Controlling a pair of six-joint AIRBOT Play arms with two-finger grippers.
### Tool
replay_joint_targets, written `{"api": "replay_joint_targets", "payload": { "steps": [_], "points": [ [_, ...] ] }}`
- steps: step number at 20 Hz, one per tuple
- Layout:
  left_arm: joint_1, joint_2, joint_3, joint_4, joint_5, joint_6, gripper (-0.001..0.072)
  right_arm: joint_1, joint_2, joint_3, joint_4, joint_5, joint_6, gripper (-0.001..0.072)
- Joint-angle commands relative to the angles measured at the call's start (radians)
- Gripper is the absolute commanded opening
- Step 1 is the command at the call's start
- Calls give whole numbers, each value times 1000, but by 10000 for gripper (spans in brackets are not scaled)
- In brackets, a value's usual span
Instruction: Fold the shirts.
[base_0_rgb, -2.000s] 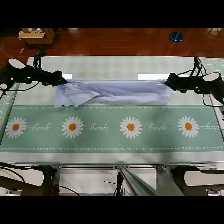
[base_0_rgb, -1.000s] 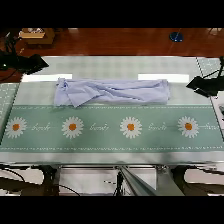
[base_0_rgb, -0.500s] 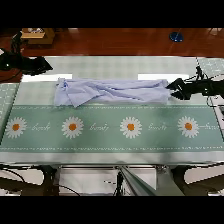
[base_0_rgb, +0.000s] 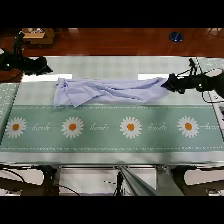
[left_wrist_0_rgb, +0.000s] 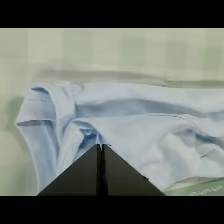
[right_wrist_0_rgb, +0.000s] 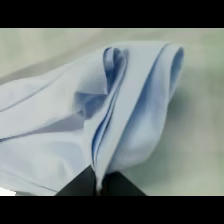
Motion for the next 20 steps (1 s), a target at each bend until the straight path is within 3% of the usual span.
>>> {"api": "replay_joint_targets", "payload": {
  "steps": [1, 5, 10, 15, 20],
  "points": [
    [-9, 0, 1, -157, -31, 0, 27, -17, 155, 1, -7, 27, -24, 24],
    [-92, -2, 1, -308, -55, 0, 26, -30, 344, 1, -61, 74, -6, 24],
    [-295, -35, 0, -307, -81, 0, 27, -30, 515, 1, -153, 200, 71, 24],
    [-490, -61, 0, -307, -76, 0, 27, -30, 649, 1, -151, 260, 157, 24],
    [-629, -72, 0, -307, 5, -5, 27, -30, 764, 1, -152, 340, 221, 24]
  ]
}}
